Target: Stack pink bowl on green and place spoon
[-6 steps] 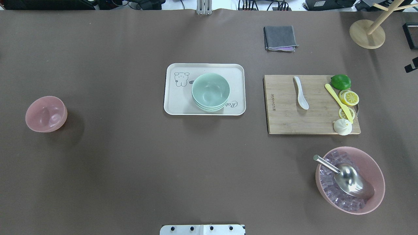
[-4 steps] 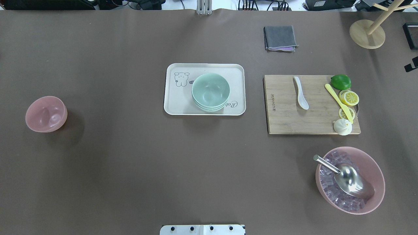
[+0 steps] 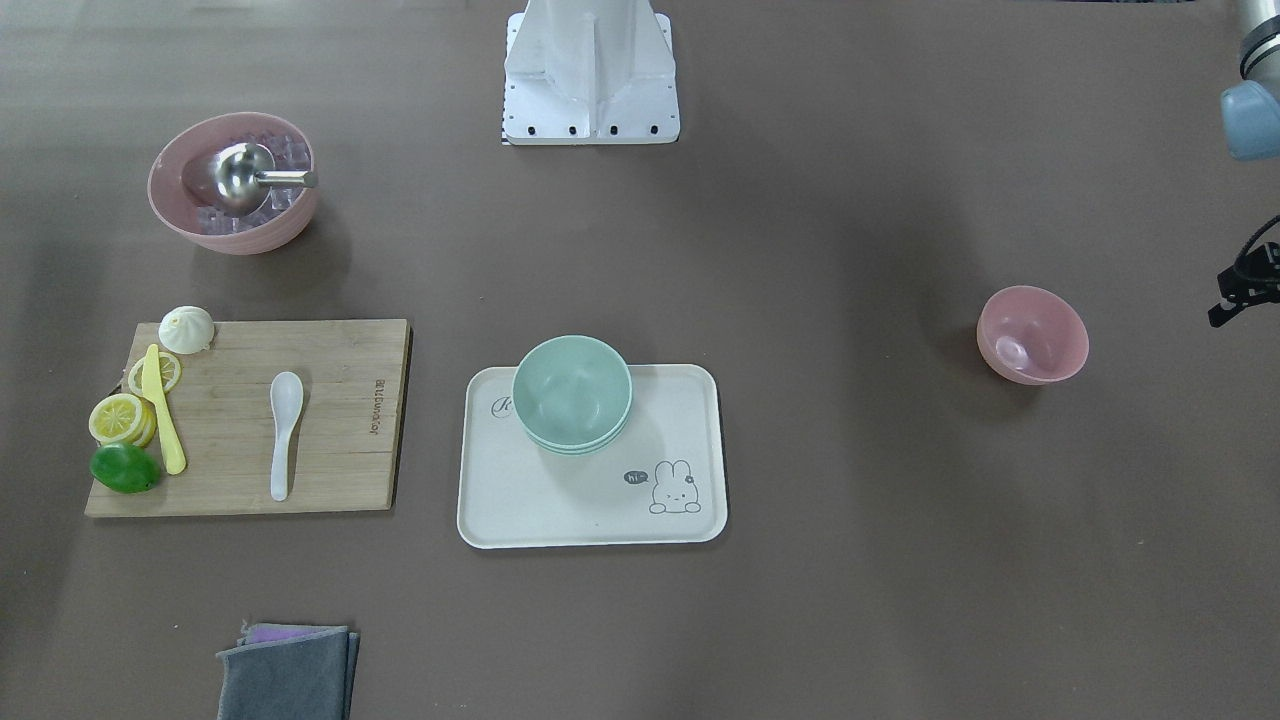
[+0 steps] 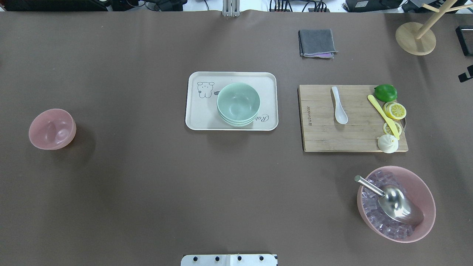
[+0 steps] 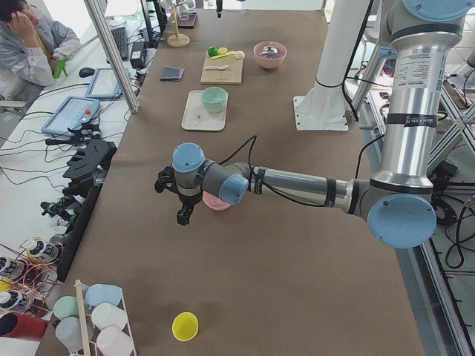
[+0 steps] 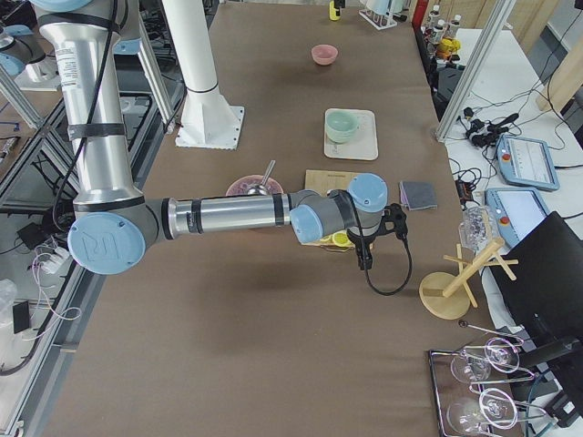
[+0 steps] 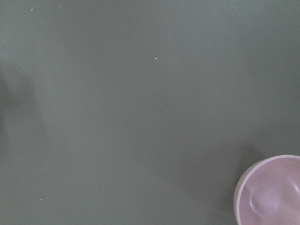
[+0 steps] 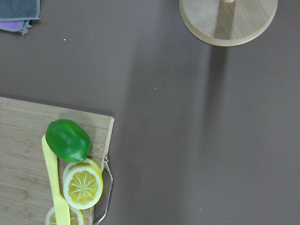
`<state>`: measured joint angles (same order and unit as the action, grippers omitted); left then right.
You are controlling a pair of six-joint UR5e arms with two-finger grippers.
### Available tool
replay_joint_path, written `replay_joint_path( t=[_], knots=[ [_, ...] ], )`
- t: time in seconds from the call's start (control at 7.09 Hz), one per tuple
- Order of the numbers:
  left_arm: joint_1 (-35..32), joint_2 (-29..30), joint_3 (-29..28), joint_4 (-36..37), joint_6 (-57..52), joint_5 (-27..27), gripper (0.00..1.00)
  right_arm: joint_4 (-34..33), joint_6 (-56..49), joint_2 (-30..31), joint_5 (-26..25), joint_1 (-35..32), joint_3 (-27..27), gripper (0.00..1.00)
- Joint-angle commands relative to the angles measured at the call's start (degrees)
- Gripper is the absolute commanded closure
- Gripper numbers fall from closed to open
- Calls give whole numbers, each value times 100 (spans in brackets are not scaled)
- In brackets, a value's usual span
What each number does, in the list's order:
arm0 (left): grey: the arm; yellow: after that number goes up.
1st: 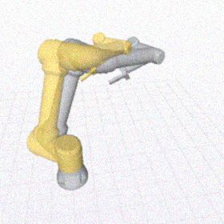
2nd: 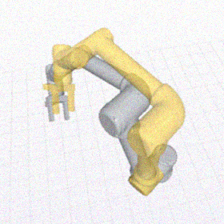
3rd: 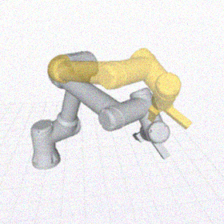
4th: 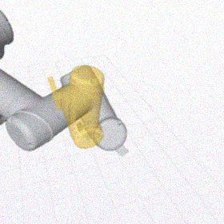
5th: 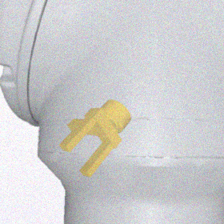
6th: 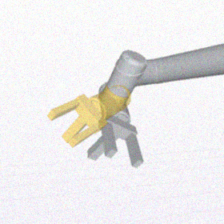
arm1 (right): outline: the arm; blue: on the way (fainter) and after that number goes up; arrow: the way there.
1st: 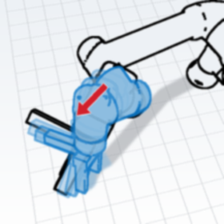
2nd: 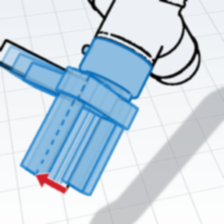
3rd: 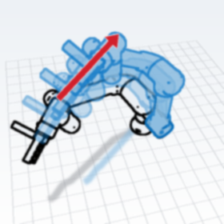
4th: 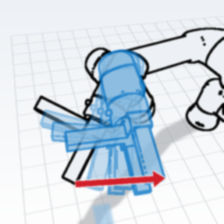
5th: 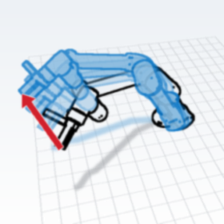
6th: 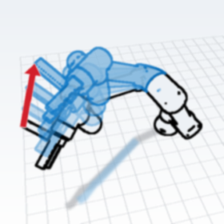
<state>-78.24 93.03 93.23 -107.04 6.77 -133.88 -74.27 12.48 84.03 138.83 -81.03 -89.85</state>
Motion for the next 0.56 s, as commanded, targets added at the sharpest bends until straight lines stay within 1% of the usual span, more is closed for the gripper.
replay_joint_path(
  t=[0.0, 0.14, 0.28, 0.42],
  knots=[
    [-7, -13, 81, -2, 8, -41, 2, 9, 0, 104, 12, 0, -58, 0],
    [1, -4, 12, -2, 8, -24, 2, 9, -9, 105, 4, 0, -68, 0],
    [1, -4, 89, -2, 8, -59, 2, -9, 0, 96, -31, -78, -311, 0],
    [19, -152, 151, -10, 8, -102, 2, -35, 0, -139, -267, -79, -105, 0]
  ],
)
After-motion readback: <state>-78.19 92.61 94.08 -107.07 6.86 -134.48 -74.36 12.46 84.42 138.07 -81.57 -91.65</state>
